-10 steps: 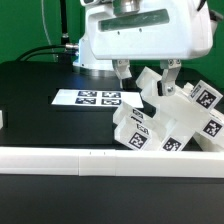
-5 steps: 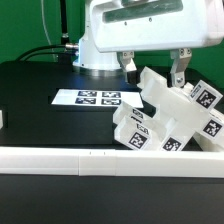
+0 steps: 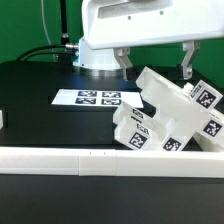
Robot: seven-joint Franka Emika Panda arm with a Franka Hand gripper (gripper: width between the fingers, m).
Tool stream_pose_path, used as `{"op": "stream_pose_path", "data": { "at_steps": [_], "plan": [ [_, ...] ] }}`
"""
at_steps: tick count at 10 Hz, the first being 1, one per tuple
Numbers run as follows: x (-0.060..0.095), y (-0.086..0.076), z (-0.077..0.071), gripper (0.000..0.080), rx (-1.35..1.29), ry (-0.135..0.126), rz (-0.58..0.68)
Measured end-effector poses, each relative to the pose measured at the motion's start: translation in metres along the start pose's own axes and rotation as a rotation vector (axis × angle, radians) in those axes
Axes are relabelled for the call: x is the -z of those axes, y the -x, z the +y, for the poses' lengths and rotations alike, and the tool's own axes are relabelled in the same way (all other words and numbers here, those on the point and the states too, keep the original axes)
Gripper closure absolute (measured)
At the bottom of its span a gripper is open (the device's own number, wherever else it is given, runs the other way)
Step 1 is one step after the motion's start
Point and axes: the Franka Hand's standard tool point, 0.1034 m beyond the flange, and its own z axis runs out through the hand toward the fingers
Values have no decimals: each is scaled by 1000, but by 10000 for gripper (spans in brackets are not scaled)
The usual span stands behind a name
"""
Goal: Assemble chair
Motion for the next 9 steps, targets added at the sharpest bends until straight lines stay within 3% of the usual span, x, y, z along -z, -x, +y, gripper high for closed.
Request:
{"op": "stream_pose_path", "data": {
  "at_steps": [2, 4, 9],
  "plan": [
    [0, -1, 1, 151, 9, 0, 2],
    [-1, -1, 16, 151, 78, -2, 30],
    [-6, -1, 33, 151, 104, 6, 61]
  ]
}}
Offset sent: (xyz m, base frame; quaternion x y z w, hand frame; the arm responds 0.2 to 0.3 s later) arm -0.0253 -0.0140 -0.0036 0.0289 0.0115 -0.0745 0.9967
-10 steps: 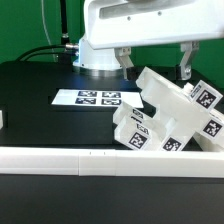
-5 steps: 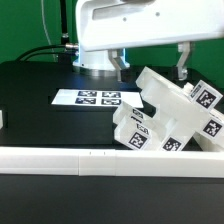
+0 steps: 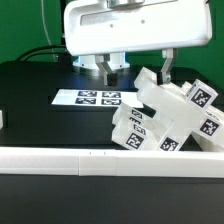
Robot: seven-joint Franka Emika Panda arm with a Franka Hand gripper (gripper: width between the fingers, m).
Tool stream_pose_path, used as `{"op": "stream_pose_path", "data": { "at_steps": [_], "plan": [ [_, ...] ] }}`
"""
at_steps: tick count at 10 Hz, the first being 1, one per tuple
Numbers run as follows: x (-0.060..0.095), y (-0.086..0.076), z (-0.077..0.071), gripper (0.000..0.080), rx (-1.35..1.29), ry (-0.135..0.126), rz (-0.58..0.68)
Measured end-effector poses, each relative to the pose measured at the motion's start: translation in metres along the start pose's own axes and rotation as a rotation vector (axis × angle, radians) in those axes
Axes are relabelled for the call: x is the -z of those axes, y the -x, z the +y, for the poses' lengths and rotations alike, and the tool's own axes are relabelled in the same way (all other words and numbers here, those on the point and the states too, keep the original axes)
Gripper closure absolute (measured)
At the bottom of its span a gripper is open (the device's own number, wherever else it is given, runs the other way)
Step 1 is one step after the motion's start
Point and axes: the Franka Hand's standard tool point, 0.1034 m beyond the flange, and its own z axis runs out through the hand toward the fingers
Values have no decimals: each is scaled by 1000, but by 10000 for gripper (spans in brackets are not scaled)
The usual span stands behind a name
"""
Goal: Assemble chair
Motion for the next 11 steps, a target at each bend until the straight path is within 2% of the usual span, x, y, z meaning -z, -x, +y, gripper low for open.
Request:
{"op": "stream_pose_path", "data": {
  "at_steps": [2, 4, 5, 11],
  "plan": [
    [2, -9, 14, 151, 6, 7, 8],
    [-4, -18, 34, 151, 25, 19, 26],
    [-8, -20, 40, 151, 26, 25, 32],
    [-14, -23, 51, 151, 25, 37, 34]
  ]
}}
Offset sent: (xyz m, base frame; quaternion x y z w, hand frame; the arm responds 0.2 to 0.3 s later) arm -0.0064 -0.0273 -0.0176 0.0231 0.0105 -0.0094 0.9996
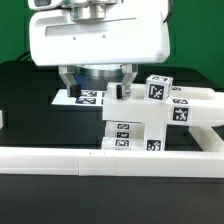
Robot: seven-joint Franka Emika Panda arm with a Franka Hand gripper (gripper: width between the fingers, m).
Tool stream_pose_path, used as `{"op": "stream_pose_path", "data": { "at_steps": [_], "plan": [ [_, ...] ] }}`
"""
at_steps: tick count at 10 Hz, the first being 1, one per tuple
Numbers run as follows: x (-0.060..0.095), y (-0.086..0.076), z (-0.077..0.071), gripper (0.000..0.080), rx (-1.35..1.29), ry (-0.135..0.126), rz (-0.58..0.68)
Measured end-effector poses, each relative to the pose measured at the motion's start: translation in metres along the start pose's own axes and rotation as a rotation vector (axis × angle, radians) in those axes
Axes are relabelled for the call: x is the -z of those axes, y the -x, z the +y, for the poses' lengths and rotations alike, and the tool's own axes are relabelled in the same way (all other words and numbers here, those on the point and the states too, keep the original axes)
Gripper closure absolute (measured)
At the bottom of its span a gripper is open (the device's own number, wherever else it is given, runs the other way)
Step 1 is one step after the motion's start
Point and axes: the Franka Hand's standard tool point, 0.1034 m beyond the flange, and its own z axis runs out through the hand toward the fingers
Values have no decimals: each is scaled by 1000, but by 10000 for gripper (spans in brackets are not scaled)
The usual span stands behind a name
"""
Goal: Assemble chair
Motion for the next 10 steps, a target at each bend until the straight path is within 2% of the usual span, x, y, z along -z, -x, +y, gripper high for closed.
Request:
{"op": "stream_pose_path", "data": {
  "at_steps": [2, 3, 4, 6, 10],
  "plan": [
    [5, -7, 1, 151, 0, -2, 6],
    [13, -10, -5, 151, 2, -11, 0],
    [28, -12, -14, 151, 6, -28, -6],
    [40, -15, -23, 151, 0, -43, -22],
    [36, -13, -22, 151, 9, -34, -32]
  ]
}}
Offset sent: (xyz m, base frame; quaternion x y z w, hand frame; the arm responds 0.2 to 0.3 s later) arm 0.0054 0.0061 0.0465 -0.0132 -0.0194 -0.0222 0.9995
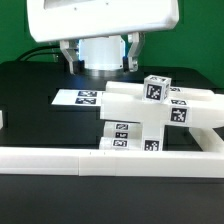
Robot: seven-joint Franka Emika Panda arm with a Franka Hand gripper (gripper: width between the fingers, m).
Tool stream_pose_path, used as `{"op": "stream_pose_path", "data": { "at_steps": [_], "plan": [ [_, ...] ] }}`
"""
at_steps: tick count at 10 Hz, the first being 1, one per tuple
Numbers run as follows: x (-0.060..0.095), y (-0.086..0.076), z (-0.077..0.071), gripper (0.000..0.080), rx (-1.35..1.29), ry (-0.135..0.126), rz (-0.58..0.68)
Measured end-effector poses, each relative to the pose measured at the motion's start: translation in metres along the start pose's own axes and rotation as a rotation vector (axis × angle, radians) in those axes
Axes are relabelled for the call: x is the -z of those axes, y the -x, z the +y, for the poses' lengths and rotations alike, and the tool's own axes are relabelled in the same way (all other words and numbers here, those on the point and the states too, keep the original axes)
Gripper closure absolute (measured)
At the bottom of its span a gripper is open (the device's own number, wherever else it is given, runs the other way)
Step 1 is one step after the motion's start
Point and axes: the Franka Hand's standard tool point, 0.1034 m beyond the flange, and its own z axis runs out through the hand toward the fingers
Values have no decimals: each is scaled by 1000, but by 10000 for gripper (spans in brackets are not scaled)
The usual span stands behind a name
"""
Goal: Assemble chair
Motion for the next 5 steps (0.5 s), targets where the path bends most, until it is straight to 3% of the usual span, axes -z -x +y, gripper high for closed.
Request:
{"op": "stream_pose_path", "data": {
  "at_steps": [3, 4, 5],
  "plan": [
    [3, 4, -53, 151, 108, 99, -84],
    [-1, 12, -67, 151, 131, 119, -97],
    [-2, 12, -66, 151, 141, 113, -98]
  ]
}}
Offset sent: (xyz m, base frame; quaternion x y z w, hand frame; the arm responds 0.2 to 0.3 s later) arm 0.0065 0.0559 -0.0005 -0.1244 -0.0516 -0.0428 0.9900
